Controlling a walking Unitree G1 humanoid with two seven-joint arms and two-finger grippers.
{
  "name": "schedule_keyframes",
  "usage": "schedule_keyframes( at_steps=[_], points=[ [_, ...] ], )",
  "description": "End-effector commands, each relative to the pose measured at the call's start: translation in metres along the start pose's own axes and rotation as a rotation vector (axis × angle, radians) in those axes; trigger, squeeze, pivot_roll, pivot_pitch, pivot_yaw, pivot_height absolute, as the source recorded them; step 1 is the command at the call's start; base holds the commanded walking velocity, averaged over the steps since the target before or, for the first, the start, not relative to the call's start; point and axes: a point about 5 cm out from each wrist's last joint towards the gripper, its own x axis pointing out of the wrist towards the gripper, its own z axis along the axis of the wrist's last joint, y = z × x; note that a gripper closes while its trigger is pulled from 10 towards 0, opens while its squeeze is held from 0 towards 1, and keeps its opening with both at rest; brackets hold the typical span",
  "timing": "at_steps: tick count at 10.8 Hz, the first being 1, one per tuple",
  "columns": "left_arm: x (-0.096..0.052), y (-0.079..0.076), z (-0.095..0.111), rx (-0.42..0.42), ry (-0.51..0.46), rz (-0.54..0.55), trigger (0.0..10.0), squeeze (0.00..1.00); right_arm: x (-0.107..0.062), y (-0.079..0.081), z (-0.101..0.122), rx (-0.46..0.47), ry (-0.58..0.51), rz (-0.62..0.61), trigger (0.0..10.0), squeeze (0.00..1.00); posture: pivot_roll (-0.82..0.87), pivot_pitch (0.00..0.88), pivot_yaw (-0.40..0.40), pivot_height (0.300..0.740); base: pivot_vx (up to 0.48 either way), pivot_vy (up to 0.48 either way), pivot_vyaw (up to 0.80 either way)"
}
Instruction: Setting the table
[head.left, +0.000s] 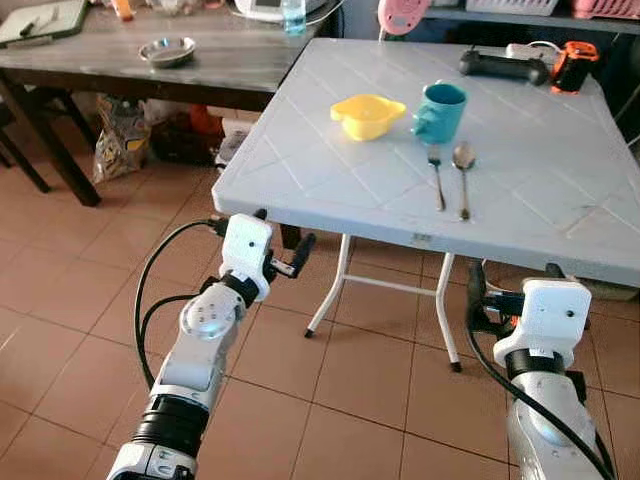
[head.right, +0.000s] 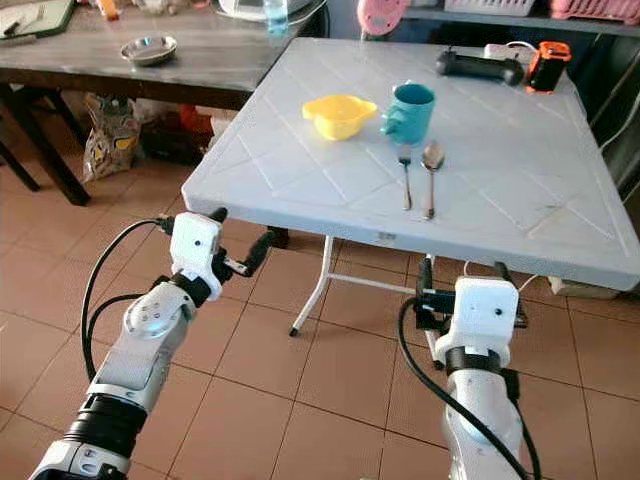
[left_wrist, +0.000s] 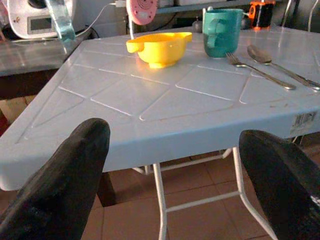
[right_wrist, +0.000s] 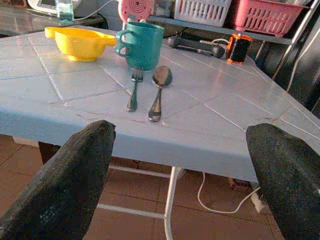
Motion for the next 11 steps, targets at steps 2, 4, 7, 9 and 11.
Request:
schedule_keyframes(
  at_steps=[2, 4, 7, 9, 11],
  points=[
    [0.0027, -0.0041, 0.0018, -0.011, -0.01, -0.03, 10.0, 0.0, -0.0002, 0.0001, 0.0037, 0.005, -0.012, 0.003, 10.0, 0.0, -0.07, 0.117, 0.038, 0.74, 0.0, 0.0, 0.0],
    [0.0036, -0.0049, 0.0017, -0.016, -0.011, -0.035, 10.0, 0.0, -0.0012, -0.0006, 0.0028, 0.003, -0.009, 0.001, 10.0, 0.0, -0.07, 0.116, 0.04, 0.74, 0.0, 0.0, 0.0],
    [0.0047, -0.0078, 0.0029, -0.017, -0.018, -0.048, 10.0, 0.0, -0.0002, 0.0012, 0.0026, -0.003, -0.011, 0.006, 10.0, 0.0, -0.07, 0.115, 0.043, 0.74, 0.192, 0.0, 0.0],
    [0.0051, -0.0092, 0.0034, -0.023, -0.023, -0.057, 10.0, 0.0, -0.0002, 0.0014, 0.0024, -0.003, -0.011, 0.007, 10.0, 0.0, -0.06, 0.115, 0.043, 0.74, 0.358, 0.0, 0.0],
    [0.0052, -0.0097, 0.0033, -0.02, -0.024, -0.062, 10.0, 0.0, -0.0004, 0.0015, 0.0023, -0.004, -0.01, 0.006, 10.0, 0.0, -0.06, 0.115, 0.043, 0.74, 0.39, 0.0, 0.0]
  ],
)
